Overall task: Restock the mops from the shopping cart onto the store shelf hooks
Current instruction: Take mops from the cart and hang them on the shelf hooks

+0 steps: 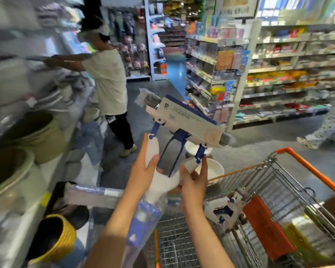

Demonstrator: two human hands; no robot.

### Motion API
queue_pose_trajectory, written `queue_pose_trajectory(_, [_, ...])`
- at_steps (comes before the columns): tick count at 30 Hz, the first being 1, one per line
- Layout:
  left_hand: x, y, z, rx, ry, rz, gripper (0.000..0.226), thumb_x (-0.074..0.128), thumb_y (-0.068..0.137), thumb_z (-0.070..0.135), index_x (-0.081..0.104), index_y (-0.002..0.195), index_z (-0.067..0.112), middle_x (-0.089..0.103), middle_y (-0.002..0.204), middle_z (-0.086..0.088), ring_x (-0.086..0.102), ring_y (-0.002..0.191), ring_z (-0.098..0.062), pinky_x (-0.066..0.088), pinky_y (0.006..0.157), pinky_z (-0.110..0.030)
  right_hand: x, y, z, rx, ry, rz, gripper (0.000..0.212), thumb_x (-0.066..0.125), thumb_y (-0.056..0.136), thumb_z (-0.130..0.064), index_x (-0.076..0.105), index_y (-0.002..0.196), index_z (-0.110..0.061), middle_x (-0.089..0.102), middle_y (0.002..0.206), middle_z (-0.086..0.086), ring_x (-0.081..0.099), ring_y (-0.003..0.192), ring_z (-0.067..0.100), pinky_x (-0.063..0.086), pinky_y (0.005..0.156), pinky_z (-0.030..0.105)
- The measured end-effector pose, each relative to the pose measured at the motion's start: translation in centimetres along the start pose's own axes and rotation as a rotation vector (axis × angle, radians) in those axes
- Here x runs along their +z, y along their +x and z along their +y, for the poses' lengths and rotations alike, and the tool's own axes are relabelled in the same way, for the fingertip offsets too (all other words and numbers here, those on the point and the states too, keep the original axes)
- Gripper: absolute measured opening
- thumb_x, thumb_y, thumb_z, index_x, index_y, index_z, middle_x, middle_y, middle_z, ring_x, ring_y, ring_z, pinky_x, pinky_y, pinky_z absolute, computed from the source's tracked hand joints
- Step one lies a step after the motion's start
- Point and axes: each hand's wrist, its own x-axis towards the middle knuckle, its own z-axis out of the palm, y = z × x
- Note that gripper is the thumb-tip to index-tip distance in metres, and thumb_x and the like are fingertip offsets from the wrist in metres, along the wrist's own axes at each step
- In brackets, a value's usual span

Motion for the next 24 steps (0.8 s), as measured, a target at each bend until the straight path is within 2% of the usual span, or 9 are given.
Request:
queue_pose_trajectory(3, [-2.3,-2.6,1.1,-0.009,0.026,0.089,0.062,0.048,0.105,0.025,0.010,0.149,0.047,0.012,0.142,0.044,0.014,0.113,0.045,0.021,0.089,0.010,1.1,-2.3,-0.3,-0.029,-0.020,-0.113,0.074,0.078,0.076,-0.043,0.040,0.134,-0.068,0.054,0.146,-0.003,0.053,0.133,0.025,0.048,0.101,0.061])
queue_pose_trajectory(6, [-4.8,-5.4,1.9,-0.019,0.059,0.191,0.063,0.047,0.105,0.026,0.009,0.151,0.048,0.011,0.142,0.049,0.016,0.118,0.041,0.022,0.092,0.009,2.1,-4.6,-1.2,-0.022,0.051,-0.203,0.070,0.071,0.090,-0.010,0.045,0.137,-0.055,0.062,0.135,-0.005,0.062,0.121,0.012,0.054,0.097,0.054])
queue_pose_trajectory(8, [-6.6,-7.2,2.5,-0.021,0.096,0.263,0.064,0.048,0.105,0.028,0.008,0.149,0.051,0.013,0.143,0.051,0.023,0.127,0.032,0.022,0.096,0.007,2.7,-6.0,-1.0,0.005,0.072,-0.273,0.071,0.068,0.091,-0.003,0.044,0.146,-0.041,0.068,0.121,-0.011,0.066,0.103,-0.005,0.059,0.090,0.045])
queue_pose_trajectory(9, [-7.5,-8.1,2.8,-0.028,0.112,0.300,0.064,0.049,0.105,0.027,0.008,0.148,0.050,0.014,0.144,0.048,0.026,0.125,0.032,0.023,0.094,0.007,3.2,-6.9,-1.0,0.027,0.074,-0.303,0.072,0.068,0.091,-0.002,0.044,0.145,-0.043,0.068,0.120,-0.012,0.066,0.099,-0.009,0.060,0.088,0.042])
queue_pose_trajectory(11, [-9.5,-10.0,3.5,-0.033,0.120,0.366,0.063,0.049,0.105,0.028,0.008,0.149,0.048,0.014,0.145,0.048,0.024,0.121,0.037,0.022,0.092,0.008,4.4,-8.9,-1.1,0.057,0.067,-0.376,0.075,0.071,0.090,-0.005,0.045,0.136,-0.058,0.069,0.126,-0.003,0.068,0.108,0.005,0.058,0.090,0.049])
queue_pose_trajectory(14, [-12.4,-13.0,4.3,-0.037,0.121,0.458,0.065,0.051,0.104,0.031,0.009,0.150,0.049,0.015,0.145,0.050,0.018,0.129,0.034,0.021,0.096,0.007,6.4,-12.0,-1.1,0.081,0.039,-0.476,0.079,0.071,0.089,-0.005,0.046,0.123,-0.072,0.069,0.126,0.004,0.067,0.114,0.028,0.055,0.091,0.059])
queue_pose_trajectory(19, [-16.8,-17.3,6.4,-0.048,0.171,0.625,0.065,0.050,0.098,0.037,0.010,0.148,0.050,0.016,0.161,0.024,0.018,0.143,0.017,0.019,0.109,-0.001,9.4,-17.0,-2.1,0.062,0.062,-0.645,0.080,0.070,0.090,-0.002,0.044,0.126,-0.068,0.068,0.129,0.000,0.068,0.113,0.022,0.056,0.090,0.059])
queue_pose_trajectory(20, [-17.7,-18.1,6.9,-0.044,0.184,0.658,0.067,0.050,0.096,0.037,0.011,0.151,0.046,0.017,0.161,0.024,0.019,0.143,0.016,0.019,0.110,-0.001,10.0,-17.9,-2.2,0.064,0.073,-0.673,0.080,0.070,0.089,-0.002,0.045,0.127,-0.067,0.067,0.130,0.001,0.067,0.114,0.022,0.056,0.091,0.059])
queue_pose_trajectory(24, [-21.3,-21.1,8.4,-0.031,0.225,0.772,0.069,0.050,0.095,0.038,0.013,0.153,0.041,0.017,0.148,0.041,0.018,0.131,0.032,0.020,0.100,0.004,12.6,-21.8,-3.1,0.056,0.094,-0.806,0.079,0.069,0.090,-0.001,0.044,0.130,-0.064,0.064,0.135,0.002,0.066,0.117,0.020,0.057,0.093,0.053])
